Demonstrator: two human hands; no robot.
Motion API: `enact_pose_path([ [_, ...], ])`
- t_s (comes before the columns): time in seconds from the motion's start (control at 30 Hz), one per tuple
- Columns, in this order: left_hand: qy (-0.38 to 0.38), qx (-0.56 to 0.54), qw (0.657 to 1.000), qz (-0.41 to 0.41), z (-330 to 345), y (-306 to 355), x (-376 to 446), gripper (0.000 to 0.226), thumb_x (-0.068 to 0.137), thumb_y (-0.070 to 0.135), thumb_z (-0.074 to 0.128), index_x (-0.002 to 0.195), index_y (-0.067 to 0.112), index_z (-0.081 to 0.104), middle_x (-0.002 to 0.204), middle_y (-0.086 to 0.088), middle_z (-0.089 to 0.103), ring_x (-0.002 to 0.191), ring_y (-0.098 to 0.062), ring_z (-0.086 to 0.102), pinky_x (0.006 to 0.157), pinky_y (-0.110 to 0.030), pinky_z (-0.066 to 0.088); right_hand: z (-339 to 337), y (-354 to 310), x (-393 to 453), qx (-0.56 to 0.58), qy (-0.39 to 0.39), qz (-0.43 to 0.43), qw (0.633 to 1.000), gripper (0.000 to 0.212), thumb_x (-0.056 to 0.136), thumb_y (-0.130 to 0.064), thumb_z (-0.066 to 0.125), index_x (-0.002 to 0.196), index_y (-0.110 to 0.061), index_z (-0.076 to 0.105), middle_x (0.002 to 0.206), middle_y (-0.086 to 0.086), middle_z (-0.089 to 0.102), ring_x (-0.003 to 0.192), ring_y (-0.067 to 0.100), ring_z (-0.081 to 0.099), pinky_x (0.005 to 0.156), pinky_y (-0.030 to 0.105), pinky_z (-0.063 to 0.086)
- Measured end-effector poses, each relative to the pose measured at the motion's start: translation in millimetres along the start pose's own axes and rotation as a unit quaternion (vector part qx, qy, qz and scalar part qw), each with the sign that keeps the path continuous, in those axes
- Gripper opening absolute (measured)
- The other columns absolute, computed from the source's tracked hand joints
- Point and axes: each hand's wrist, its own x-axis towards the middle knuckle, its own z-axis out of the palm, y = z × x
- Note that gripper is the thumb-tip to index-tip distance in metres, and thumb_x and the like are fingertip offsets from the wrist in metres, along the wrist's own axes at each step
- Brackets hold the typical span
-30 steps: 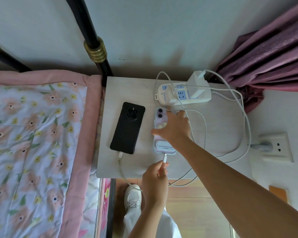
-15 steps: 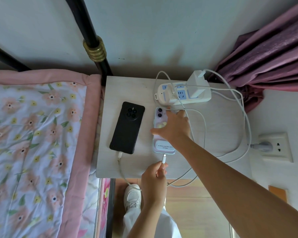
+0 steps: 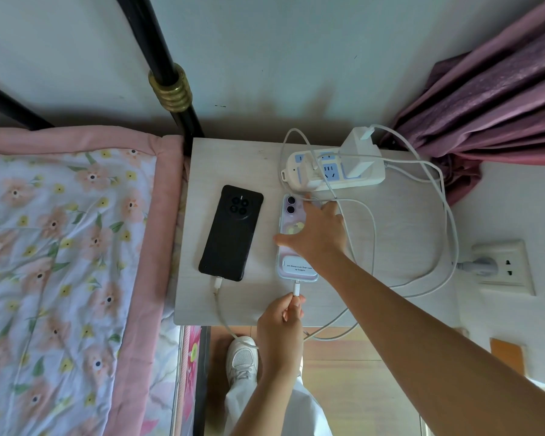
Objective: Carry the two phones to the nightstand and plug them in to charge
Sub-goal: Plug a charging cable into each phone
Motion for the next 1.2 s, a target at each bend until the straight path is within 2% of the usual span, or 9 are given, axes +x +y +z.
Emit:
enact_pose_path([
  [0.13,0.003,-0.002,1.0,-0.004,0.5,0.3,0.2,0.025,0.093,0.021,0.049,0.081,0.034,0.068,0.081,0.009,0.071,0.078,-0.004,0.064,0.073,-0.029,0.053,1.7,0.8,-0.9,0.009,0.004,0.001,1.0,0.089,0.068,-0.064,0.07,0.138,-0.024,0.033,0.133,0.014,0.036,0.121,0.032,0.043,0.078,0.031,0.047],
  [0.5,0.008,0.001,1.0,-0.001,0.4,0.1,-2.0,0.033,0.093,0.02,0.049,0.073,0.044,0.061,0.08,0.017,0.068,0.08,-0.004,0.065,0.077,-0.036,0.055,3.6,1.9,1.3,0.014,0.008,0.002,1.0,0.088,0.065,-0.067,0.07,0.136,-0.026,0.036,0.132,0.013,0.038,0.119,0.031,0.046,0.078,0.032,0.049],
  [0.67,0.009,-0.004,1.0,-0.001,0.8,0.1,-2.8,0.03,0.093,0.02,0.049,0.077,0.04,0.064,0.081,0.011,0.07,0.08,-0.005,0.064,0.078,-0.037,0.055,3.9,2.8,2.2,0.021,0.008,0.002,1.0,0.086,0.065,-0.066,0.071,0.134,-0.026,0.038,0.13,0.013,0.039,0.117,0.031,0.046,0.074,0.031,0.047],
  [1.0,0.012,-0.014,1.0,-0.013,3.0,0.3,-0.4,0.031,0.093,0.022,0.049,0.072,0.041,0.063,0.077,0.011,0.07,0.077,-0.007,0.064,0.077,-0.036,0.055,4.5,3.4,2.6,0.019,0.012,0.001,1.0,0.085,0.065,-0.065,0.071,0.133,-0.025,0.039,0.13,0.013,0.039,0.117,0.031,0.047,0.076,0.031,0.049],
  [1.2,0.01,-0.022,1.0,-0.01,1.8,2.8,-1.6,0.033,0.093,0.019,0.049,0.07,0.041,0.062,0.075,0.015,0.069,0.079,0.005,0.06,0.073,-0.032,0.052,8.5,4.6,4.5,0.015,0.018,-0.001,1.0,0.086,0.064,-0.067,0.071,0.132,-0.025,0.039,0.128,0.013,0.04,0.114,0.03,0.048,0.076,0.032,0.049],
])
